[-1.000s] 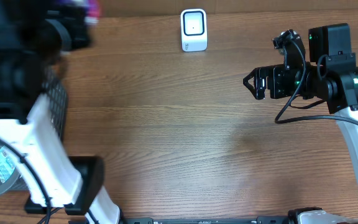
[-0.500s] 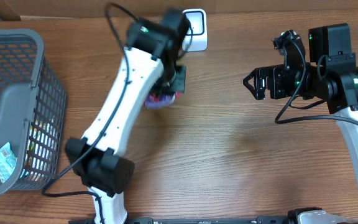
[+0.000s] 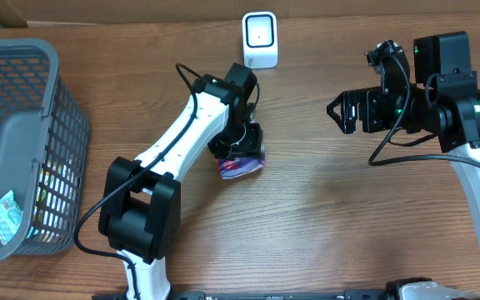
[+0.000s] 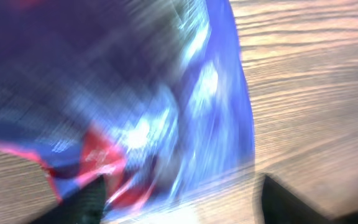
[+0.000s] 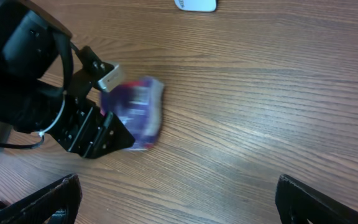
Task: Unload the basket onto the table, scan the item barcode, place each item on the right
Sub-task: 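Place the purple pack on the table center and release, then move the left gripper back into the basket toward the green drink box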
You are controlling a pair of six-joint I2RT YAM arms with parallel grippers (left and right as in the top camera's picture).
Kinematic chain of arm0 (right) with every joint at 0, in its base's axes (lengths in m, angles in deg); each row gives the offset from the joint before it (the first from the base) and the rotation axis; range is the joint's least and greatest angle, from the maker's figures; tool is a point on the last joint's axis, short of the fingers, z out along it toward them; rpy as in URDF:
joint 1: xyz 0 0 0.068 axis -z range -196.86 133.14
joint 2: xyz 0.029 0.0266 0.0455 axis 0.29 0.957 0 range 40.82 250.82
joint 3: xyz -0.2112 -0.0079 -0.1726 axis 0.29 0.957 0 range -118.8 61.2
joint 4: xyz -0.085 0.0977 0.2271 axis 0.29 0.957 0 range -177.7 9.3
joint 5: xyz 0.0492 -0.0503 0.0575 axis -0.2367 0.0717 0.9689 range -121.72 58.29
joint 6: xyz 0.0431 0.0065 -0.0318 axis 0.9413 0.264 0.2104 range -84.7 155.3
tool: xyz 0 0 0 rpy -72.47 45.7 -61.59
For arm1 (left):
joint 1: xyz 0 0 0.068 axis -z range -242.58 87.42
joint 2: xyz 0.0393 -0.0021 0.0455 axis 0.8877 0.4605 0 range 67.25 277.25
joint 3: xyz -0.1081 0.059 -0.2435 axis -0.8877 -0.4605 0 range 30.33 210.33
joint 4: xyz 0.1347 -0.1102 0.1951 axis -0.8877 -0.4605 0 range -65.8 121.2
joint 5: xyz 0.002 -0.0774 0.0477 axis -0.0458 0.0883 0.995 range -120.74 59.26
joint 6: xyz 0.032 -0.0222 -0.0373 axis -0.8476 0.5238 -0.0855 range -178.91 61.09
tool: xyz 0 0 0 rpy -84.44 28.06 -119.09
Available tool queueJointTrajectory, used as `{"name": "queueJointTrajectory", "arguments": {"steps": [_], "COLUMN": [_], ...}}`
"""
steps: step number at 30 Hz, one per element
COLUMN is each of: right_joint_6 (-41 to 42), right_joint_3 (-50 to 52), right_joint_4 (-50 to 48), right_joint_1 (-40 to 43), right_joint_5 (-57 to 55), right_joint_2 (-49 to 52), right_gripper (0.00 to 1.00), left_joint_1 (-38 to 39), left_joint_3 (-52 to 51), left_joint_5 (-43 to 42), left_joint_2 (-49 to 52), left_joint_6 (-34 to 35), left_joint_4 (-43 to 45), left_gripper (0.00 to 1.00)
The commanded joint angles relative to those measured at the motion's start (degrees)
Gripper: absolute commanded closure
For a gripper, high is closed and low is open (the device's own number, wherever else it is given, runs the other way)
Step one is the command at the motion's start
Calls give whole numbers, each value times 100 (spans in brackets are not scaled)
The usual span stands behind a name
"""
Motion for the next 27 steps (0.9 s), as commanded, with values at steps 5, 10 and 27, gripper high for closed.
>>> {"name": "queueJointTrajectory", "arguments": {"steps": [5, 10, 27], "right_joint_6": [-28, -28, -28], "right_joint_3": [-151, -151, -146], "right_joint_4": [-15, -15, 55], "right_joint_1": [-33, -33, -33], "right_joint_5": [-46, -46, -46], "right_joint_2": [9, 9, 20], "right_gripper": [0, 0, 0], "left_joint_1": [-396, -1110, -4551], "left_joint_3": [1950, 3716, 4395], "left_joint_5": [96, 175, 763], "left_joint_2": [-107, -109, -1429], "left_joint_6": [-494, -505, -566], "left_joint_4": [-929, -1888, -3034], "left_gripper": [8, 9, 9]}}
